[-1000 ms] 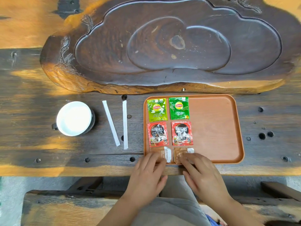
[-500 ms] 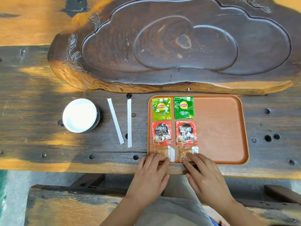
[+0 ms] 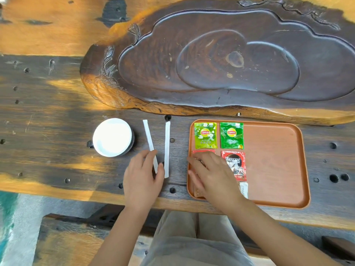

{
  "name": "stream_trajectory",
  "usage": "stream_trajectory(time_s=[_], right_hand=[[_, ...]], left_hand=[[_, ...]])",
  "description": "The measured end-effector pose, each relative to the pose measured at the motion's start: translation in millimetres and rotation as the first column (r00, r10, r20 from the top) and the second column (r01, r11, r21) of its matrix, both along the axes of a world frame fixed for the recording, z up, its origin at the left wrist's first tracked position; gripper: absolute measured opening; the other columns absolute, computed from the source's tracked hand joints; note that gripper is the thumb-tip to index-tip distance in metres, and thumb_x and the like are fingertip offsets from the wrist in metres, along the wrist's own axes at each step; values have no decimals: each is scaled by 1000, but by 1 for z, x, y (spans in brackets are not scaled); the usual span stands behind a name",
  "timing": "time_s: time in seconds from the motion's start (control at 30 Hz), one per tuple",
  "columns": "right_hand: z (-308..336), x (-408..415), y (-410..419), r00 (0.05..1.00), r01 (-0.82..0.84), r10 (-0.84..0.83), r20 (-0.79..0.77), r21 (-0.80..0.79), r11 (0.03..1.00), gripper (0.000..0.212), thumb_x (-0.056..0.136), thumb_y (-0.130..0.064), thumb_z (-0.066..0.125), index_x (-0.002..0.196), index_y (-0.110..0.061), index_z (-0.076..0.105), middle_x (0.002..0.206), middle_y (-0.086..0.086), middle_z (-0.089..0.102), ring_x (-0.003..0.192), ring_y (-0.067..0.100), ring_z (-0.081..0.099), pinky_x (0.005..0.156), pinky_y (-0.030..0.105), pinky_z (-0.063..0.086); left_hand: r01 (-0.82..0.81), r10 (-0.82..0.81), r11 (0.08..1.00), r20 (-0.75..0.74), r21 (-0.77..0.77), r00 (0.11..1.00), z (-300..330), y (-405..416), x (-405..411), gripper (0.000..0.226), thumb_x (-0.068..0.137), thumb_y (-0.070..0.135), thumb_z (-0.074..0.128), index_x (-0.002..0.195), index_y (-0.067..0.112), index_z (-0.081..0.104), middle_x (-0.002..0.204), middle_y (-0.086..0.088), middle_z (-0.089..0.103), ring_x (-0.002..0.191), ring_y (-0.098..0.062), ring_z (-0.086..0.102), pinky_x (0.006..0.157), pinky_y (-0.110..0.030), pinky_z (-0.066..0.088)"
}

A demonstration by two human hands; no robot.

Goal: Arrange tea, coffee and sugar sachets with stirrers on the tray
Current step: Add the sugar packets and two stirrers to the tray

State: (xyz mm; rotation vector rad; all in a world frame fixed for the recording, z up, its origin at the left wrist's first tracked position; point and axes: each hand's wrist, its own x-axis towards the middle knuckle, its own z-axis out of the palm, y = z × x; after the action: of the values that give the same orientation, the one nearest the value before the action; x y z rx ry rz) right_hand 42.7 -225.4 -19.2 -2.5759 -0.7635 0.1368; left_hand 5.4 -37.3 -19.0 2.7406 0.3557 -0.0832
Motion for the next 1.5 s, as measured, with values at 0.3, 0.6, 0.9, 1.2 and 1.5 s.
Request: stream_trajectory(time_s=[0.3,0.6,0.9,1.2,1.5], right_hand=[[-11,42,90,929,-34,-57,-367,-239,970,22,87,-20,58,95,0,59,97,17,64,88,32,62,62,31,42],[-23,32,99,902,90,-204,-381,-296,951,16,86,-1,54,101,0,56,101,17,66,89,31,65,63,30,45],[-8,38,91,815,271,-332,-474,-195,943,25,85,-7,49,62,-11,40,81,14,66,73,31,60,50,26,34],[31,33,-25,710,559,-420,-565,91,824,26,80,-11,66,61,-24,52,58,-4,56,65,14,52,54,12,36],[-2,29,-170,475,681,-642,-602,-211,701,17,81,-13,66,65,-15,61,65,9,65,58,22,54,56,29,39]], left_hand=[[-477,466,873,-114,-101,877,-32,-10,11,34,84,30,61,113,13,60,115,-4,57,109,-21,43,68,-29,39],[-581,573,797,-100,-162,814,-38,-5,18,8,80,15,66,88,11,67,95,-4,63,95,-23,55,62,-26,35],[-645,612,698,-209,-312,763,-27,6,23,16,84,15,60,69,16,64,66,2,63,65,-17,59,54,-22,38],[-624,510,457,-389,-634,768,27,-26,38,11,81,13,65,74,20,70,54,11,65,48,8,54,50,-9,45],[-269,39,702,-341,-660,939,22,-155,56,12,78,8,66,70,16,71,62,8,69,60,-7,64,60,-21,51]])
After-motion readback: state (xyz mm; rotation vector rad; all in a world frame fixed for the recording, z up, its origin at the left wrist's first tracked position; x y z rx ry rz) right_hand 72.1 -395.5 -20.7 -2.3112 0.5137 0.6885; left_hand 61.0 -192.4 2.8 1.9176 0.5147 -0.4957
